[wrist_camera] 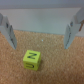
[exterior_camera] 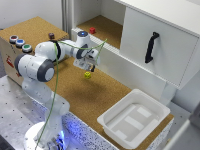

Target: Grasp the yellow block and rotate it left

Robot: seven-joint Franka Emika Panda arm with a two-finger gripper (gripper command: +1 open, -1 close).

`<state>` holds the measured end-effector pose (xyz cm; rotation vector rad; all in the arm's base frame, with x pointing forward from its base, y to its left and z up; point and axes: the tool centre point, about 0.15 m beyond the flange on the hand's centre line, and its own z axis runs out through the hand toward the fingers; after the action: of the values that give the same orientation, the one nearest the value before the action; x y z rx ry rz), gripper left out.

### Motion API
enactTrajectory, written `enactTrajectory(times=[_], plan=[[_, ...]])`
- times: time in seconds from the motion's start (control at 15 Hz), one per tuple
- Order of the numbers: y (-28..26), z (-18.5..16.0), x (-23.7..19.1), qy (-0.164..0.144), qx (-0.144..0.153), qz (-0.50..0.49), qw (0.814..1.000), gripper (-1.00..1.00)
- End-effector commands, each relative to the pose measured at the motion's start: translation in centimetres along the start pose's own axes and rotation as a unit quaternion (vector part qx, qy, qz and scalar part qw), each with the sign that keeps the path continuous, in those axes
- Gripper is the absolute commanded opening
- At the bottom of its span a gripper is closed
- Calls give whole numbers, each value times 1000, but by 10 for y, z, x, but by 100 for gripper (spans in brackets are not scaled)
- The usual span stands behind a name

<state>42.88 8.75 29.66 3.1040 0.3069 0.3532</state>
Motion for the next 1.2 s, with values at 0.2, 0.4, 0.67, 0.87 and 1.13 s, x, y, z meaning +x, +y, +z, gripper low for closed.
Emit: enactTrajectory(times=[0.2, 0.4, 0.67, 0.87, 1.13], plan=[[-19, 63, 14, -54, -16, 24, 998, 100], [-28, 77, 12, -72, -19, 27, 997, 100], [-32, 81, 12, -73, -25, 56, 995, 100], [-39, 84, 13, -71, -33, 67, 995, 100], [-35, 91, 18, -67, -21, 107, 992, 100]])
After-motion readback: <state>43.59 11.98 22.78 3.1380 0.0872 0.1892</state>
